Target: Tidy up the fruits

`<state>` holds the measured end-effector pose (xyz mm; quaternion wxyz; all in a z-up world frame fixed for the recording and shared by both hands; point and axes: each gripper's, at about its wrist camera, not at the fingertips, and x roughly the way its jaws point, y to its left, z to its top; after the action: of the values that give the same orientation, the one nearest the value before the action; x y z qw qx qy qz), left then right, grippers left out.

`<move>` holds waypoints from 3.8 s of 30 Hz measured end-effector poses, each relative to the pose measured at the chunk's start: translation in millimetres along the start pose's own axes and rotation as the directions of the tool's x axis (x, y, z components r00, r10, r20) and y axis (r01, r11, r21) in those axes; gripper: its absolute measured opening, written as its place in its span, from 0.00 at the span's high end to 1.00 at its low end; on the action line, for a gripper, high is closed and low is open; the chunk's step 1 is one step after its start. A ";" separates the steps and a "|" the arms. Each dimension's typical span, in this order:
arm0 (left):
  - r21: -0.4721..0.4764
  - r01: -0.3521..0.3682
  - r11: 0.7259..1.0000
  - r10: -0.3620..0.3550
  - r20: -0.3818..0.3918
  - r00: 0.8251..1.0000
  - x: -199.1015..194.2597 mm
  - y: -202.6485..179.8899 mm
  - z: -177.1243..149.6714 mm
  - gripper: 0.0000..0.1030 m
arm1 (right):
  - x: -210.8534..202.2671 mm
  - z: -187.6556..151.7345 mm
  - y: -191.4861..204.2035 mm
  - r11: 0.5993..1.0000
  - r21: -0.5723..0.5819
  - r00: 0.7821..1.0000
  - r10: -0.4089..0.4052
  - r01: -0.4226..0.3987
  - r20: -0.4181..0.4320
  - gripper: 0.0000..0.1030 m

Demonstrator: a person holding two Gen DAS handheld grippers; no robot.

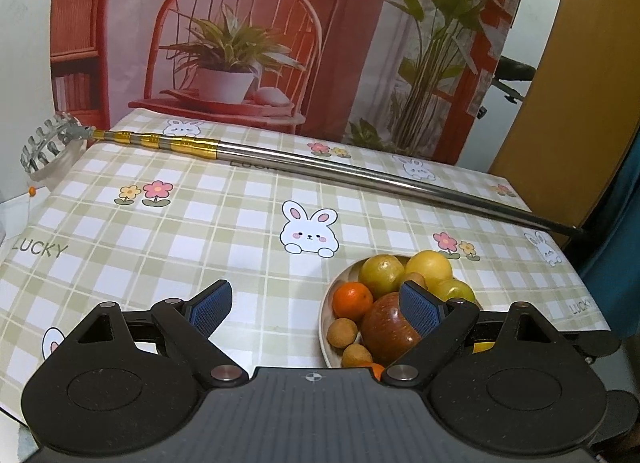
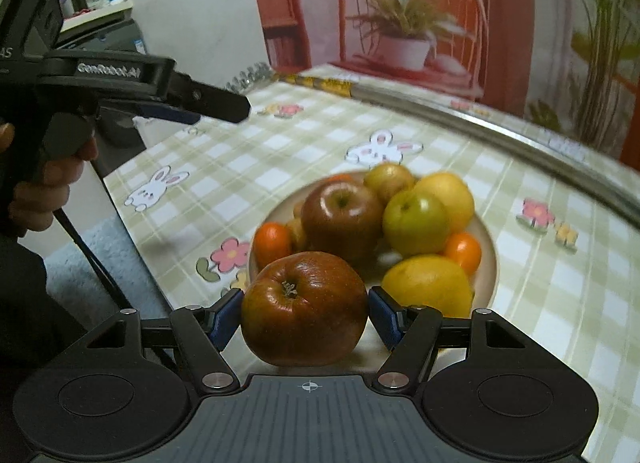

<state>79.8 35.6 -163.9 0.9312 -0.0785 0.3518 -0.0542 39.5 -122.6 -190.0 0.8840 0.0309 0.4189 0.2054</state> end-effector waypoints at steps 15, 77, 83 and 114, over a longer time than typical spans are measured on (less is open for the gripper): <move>-0.001 -0.004 1.000 0.004 -0.015 1.000 3.8 2.1 -0.1 0.11 | 16.5 7.5 -4.8 0.999 -0.032 1.000 -0.016 0.016 -0.005 0.38; 0.213 -0.006 0.977 -0.079 0.386 0.919 -128.8 -70.1 79.4 0.00 | -185.3 85.3 -6.9 0.869 0.345 0.743 -0.485 0.354 0.461 0.00; 0.227 -0.014 0.974 -0.080 0.399 0.913 -138.4 -77.9 78.2 0.00 | -202.0 88.6 1.8 0.867 0.346 0.715 -0.493 0.358 0.496 0.00; 0.229 -0.004 0.973 -0.096 0.421 0.902 -148.7 -77.2 78.0 0.00 | -217.1 85.7 12.9 0.856 0.354 0.684 -0.515 0.376 0.517 0.00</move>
<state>17.1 -8.5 4.2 0.9870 0.0089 0.1280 -0.0971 -22.9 -185.2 26.4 0.9833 0.0876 0.1347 -0.0849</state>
